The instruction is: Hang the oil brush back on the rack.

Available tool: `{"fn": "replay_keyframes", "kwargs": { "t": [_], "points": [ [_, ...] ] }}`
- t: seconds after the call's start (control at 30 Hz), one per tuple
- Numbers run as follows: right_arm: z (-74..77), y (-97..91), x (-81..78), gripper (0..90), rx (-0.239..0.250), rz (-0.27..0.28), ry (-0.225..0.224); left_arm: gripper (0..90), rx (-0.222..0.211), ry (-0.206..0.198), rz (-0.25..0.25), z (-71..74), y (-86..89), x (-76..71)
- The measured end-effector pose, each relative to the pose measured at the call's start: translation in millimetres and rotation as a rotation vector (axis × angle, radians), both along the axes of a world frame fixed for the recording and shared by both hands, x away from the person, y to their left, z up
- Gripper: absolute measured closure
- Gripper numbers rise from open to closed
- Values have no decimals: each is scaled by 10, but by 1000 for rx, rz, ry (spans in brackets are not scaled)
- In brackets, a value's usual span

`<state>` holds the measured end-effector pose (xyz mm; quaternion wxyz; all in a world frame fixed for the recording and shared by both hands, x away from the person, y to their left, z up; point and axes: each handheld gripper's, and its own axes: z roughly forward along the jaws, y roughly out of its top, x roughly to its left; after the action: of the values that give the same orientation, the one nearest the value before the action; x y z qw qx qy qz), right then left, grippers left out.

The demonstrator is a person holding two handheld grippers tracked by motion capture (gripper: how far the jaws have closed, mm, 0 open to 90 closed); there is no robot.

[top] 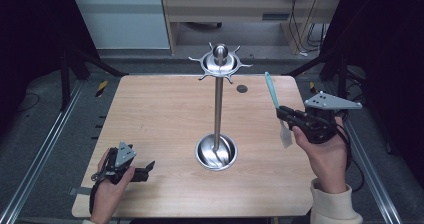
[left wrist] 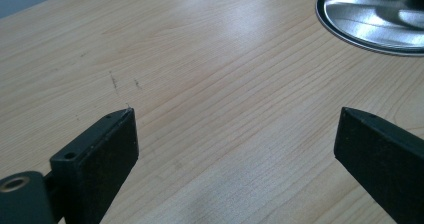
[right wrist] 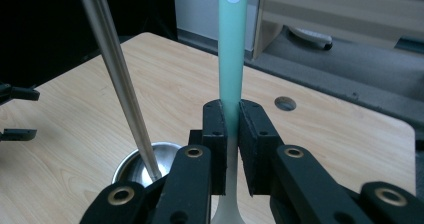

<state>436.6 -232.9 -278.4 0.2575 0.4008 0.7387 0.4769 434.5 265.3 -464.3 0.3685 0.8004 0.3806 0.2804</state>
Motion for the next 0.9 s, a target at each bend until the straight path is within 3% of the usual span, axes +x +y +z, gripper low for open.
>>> {"fn": "replay_keyframes", "kwargs": {
  "t": [0.23,0.67,0.9],
  "points": [
    [109,0,-102,824,12,12,-42,36,2,-2,-3,2,-14,-2],
    [197,17,-192,825,17,36,-78,36,8,-4,-4,3,-10,-2],
    [236,40,-238,825,39,74,-101,36,9,-4,-3,2,-10,-5]
  ]
}}
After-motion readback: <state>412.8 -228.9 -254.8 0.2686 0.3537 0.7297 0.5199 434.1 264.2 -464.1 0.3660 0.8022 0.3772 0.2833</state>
